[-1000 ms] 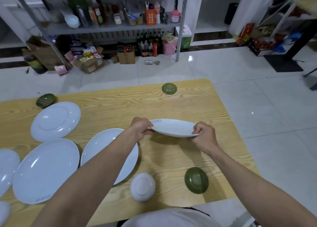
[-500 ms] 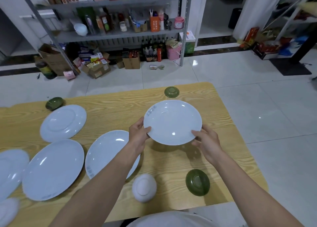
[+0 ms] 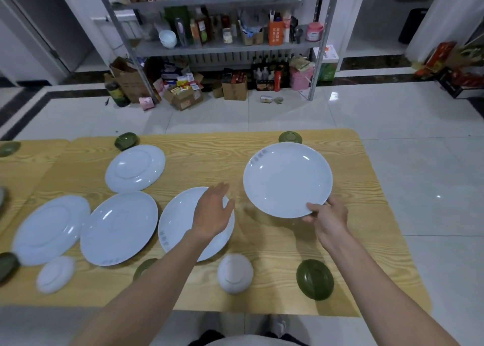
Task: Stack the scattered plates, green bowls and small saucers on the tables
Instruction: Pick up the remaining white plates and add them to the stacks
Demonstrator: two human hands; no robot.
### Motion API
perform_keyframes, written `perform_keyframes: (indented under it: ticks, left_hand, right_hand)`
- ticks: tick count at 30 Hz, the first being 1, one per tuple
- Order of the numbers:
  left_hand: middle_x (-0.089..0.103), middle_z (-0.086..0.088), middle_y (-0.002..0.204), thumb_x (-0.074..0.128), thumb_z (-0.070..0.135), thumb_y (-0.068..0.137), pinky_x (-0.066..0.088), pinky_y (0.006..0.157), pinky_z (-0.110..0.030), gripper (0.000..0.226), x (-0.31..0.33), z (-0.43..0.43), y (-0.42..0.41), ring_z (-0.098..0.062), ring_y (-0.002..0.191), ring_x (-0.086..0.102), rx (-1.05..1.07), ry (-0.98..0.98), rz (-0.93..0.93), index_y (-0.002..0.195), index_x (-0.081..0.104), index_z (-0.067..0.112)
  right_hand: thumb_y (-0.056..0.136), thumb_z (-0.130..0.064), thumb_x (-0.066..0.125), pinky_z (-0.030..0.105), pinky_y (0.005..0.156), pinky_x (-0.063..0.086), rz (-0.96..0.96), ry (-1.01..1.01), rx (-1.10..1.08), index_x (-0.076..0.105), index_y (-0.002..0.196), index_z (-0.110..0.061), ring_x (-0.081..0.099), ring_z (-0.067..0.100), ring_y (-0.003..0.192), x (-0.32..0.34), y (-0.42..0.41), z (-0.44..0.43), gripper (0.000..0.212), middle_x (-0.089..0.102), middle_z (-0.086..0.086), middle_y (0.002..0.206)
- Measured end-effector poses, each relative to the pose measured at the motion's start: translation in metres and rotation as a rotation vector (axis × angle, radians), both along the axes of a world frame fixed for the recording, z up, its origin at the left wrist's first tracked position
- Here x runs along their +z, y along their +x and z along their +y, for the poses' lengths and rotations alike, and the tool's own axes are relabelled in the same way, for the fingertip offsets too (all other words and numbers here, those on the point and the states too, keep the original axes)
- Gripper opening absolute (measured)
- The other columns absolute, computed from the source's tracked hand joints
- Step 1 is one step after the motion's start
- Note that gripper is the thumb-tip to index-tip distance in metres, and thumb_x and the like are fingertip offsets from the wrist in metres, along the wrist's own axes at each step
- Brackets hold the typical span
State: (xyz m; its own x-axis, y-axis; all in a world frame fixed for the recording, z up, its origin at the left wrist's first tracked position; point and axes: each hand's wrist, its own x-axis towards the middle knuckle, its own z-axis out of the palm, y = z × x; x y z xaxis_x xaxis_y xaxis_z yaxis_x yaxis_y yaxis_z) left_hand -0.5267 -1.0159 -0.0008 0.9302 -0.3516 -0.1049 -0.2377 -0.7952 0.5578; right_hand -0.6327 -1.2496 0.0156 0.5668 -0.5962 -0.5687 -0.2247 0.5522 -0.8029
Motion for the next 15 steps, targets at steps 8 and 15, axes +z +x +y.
perform_keyframes:
  ticks: [8, 15]
  left_hand:
    - [0.031, -0.007, 0.158, 0.046, 0.039, 0.100, 0.019, 0.120, -0.039, 0.055, -0.018, 0.066, -0.022, -0.027, 0.149, 0.020, -0.083, 0.280, -0.137, 0.149, 0.038, 0.016]
    - [0.021, -0.004, 0.162, 0.035, 0.046, 0.101, 0.015, 0.121, -0.039, 0.059, -0.019, 0.125, -0.043, -0.026, 0.151, 0.011, -0.177, 0.433, -0.123, 0.153, 0.028, 0.021]
  right_hand:
    - [0.084, 0.016, 0.056, 0.035, 0.061, 0.060, -0.055, 0.057, -0.058, 0.055, 0.129, 0.001, 0.069, 0.027, 0.080, 0.007, -0.011, 0.058, 0.048, 0.067, 0.013, 0.113]
    - [0.083, 0.019, 0.054, 0.041, 0.070, 0.057, -0.127, 0.097, -0.171, 0.061, 0.115, -0.002, 0.068, 0.028, 0.086, 0.013, -0.041, 0.123, 0.039, 0.069, 0.007, 0.104]
